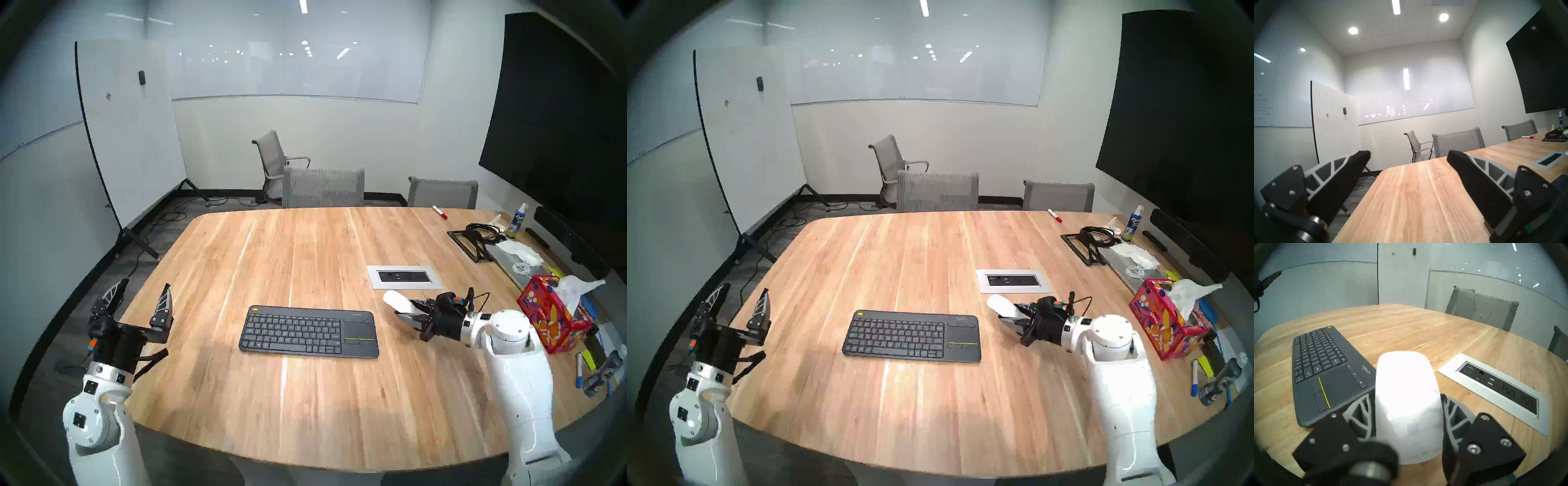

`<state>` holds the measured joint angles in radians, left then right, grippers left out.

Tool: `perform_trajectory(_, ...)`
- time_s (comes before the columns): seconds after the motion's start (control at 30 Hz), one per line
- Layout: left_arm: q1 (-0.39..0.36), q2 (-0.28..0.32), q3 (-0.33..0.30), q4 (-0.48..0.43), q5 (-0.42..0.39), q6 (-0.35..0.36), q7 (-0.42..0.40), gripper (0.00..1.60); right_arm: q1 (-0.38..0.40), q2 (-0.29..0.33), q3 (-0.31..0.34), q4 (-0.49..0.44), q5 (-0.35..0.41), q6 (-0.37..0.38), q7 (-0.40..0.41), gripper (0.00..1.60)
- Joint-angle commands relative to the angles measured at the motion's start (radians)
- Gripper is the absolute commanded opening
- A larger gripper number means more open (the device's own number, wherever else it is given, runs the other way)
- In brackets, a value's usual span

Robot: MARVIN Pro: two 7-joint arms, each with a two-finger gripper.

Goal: Put the mouse beside the keyboard

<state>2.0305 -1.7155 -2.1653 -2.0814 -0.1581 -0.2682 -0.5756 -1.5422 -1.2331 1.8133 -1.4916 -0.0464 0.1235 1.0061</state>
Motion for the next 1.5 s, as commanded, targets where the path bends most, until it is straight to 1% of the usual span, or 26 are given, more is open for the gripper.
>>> perform_trajectory(0.0, -0.001, -0.001, 0.002, -0.015, -0.003, -0.001, -0.001, 1.60, -0.054, -0.060, 0.028, -0.104, -0.004, -0.027, -0.084, 0.00)
perform_trajectory(0.07, -0.002, -0.002, 0.001, -0.015, -0.002, 0.000, -0.002, 1.60, -0.071, -0.073, 0.034, -0.134, -0.012, -0.029, -0.114, 0.00)
perform_trajectory(0.13, -0.003, -0.004, 0.000, -0.016, -0.002, 0.000, -0.004, 1.60, -0.094, -0.100, 0.039, -0.174, -0.025, -0.028, -0.164, 0.00)
perform_trajectory(0.2, -0.003, -0.004, 0.000, -0.016, -0.002, 0.000, -0.005, 1.60, -0.097, -0.106, 0.038, -0.178, -0.027, -0.030, -0.175, 0.00)
perform_trajectory(0.27, -0.004, -0.006, -0.001, -0.016, -0.001, 0.000, -0.007, 1.60, -0.133, -0.140, 0.038, -0.230, -0.043, -0.013, -0.225, 0.00)
perform_trajectory(0.3, -0.004, -0.006, -0.001, -0.016, -0.001, 0.000, -0.007, 1.60, -0.136, -0.149, 0.037, -0.227, -0.047, -0.014, -0.239, 0.00)
perform_trajectory(0.37, -0.005, -0.007, -0.002, -0.016, -0.001, 0.001, -0.008, 1.60, -0.167, -0.175, 0.037, -0.262, -0.061, 0.002, -0.276, 0.00)
perform_trajectory(0.4, -0.005, -0.007, -0.002, -0.016, -0.001, 0.001, -0.008, 1.60, -0.167, -0.175, 0.037, -0.262, -0.061, 0.002, -0.276, 0.00)
perform_trajectory(0.43, -0.005, -0.008, -0.002, -0.016, -0.001, 0.001, -0.009, 1.60, -0.178, -0.188, 0.035, -0.271, -0.069, 0.008, -0.293, 0.00)
perform_trajectory(0.47, -0.006, -0.009, -0.003, -0.017, 0.000, 0.001, -0.010, 1.60, -0.205, -0.214, 0.031, -0.303, -0.090, 0.026, -0.332, 0.00)
perform_trajectory(0.53, -0.006, -0.010, -0.003, -0.017, 0.000, 0.001, -0.011, 1.60, -0.212, -0.223, 0.029, -0.308, -0.095, 0.036, -0.343, 0.00)
perform_trajectory(0.6, -0.007, -0.011, -0.004, -0.017, 0.000, 0.002, -0.012, 1.60, -0.246, -0.268, 0.027, -0.352, -0.122, 0.083, -0.407, 0.00)
perform_trajectory(0.63, -0.007, -0.012, -0.005, -0.017, 0.001, 0.002, -0.013, 1.60, -0.255, -0.282, 0.025, -0.366, -0.130, 0.098, -0.428, 0.00)
perform_trajectory(0.67, -0.007, -0.012, -0.005, -0.017, 0.001, 0.002, -0.013, 1.60, -0.255, -0.282, 0.025, -0.366, -0.130, 0.098, -0.428, 0.00)
perform_trajectory(0.7, -0.007, -0.012, -0.005, -0.018, 0.001, 0.002, -0.013, 1.60, -0.265, -0.296, 0.021, -0.383, -0.144, 0.103, -0.450, 0.00)
perform_trajectory(0.77, -0.007, -0.013, -0.006, -0.018, 0.001, 0.003, -0.014, 1.60, -0.277, -0.310, 0.013, -0.396, -0.148, 0.120, -0.475, 0.00)
perform_trajectory(0.83, -0.008, -0.015, -0.006, -0.019, 0.002, 0.004, -0.016, 1.60, -0.308, -0.346, 0.005, -0.436, -0.167, 0.158, -0.515, 0.00)
perform_trajectory(0.87, -0.008, -0.015, -0.006, -0.019, 0.002, 0.004, -0.016, 1.60, -0.308, -0.346, 0.005, -0.436, -0.167, 0.158, -0.515, 0.00)
perform_trajectory(1.0, -0.009, -0.017, -0.008, -0.020, 0.003, 0.006, -0.018, 1.60, -0.334, -0.381, -0.002, -0.460, -0.187, 0.200, -0.571, 0.00)
perform_trajectory(1.03, -0.009, -0.018, -0.008, -0.020, 0.003, 0.006, -0.018, 1.60, -0.337, -0.381, -0.003, -0.461, -0.187, 0.205, -0.570, 0.00)
perform_trajectory(1.07, -0.010, -0.019, -0.009, -0.020, 0.004, 0.007, -0.019, 1.60, -0.343, -0.398, -0.003, -0.464, -0.187, 0.235, -0.593, 0.00)
perform_trajectory(1.23, -0.011, -0.021, -0.010, -0.021, 0.005, 0.008, -0.021, 1.60, -0.345, -0.407, -0.001, -0.459, -0.187, 0.245, -0.604, 0.00)
perform_trajectory(1.47, -0.014, -0.025, -0.013, -0.021, 0.006, 0.009, -0.026, 1.60, -0.340, -0.390, 0.008, -0.463, -0.181, 0.248, -0.592, 0.00)
